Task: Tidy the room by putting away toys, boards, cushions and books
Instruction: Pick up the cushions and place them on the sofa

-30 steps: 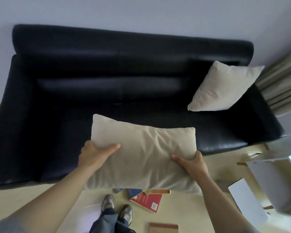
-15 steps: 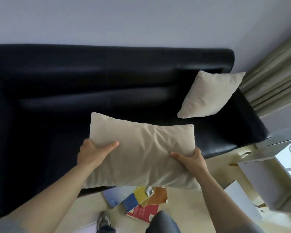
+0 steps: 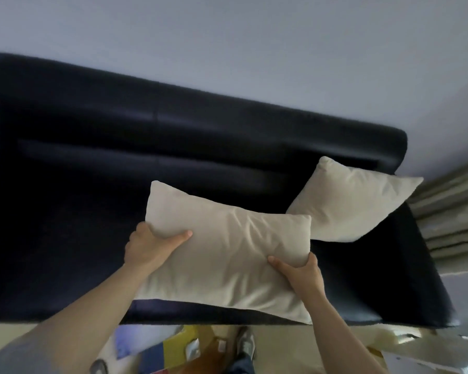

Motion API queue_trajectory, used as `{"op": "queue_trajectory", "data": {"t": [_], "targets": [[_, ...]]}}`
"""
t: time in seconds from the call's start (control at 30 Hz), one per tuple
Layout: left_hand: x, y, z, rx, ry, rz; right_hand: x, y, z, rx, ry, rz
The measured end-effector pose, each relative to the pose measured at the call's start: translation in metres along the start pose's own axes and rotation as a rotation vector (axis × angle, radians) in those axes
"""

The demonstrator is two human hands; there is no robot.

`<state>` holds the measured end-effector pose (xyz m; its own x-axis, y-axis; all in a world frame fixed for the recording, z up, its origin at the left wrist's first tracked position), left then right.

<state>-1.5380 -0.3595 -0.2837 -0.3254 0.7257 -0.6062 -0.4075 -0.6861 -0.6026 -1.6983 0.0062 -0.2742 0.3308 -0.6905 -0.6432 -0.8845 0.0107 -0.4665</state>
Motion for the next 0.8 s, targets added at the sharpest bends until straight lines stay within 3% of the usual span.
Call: {"op": "queue_trajectory", "data": {"t": [0.3,0.63,0.8], "targets": [[0.067,0.002,0.044,-0.063,-0.119,0.045,-0.041,0.092,0.010,-0.100,0.046,-0.006],[0.123,0.068,0.043,-0.119,-0.168,0.078,0.006,0.179,0.030,-0.110,0.019,-0.063],[0.134,0.100,0.056,-0.052,-0.184,0.098,0.023,0.206,0.022,-0.182,0.085,-0.057]]}}
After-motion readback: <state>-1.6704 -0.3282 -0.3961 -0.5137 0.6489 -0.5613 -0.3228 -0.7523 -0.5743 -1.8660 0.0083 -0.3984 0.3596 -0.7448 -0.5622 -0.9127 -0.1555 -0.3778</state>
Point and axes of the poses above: each hand's wrist, its own y-axis towards the middle knuckle, its own x-axis out of the palm, z = x × y, the point moved 10 cm from there along y, towards the middle knuckle, and after that the axes turned 4 degrees about -x, right-handed, at the moved point
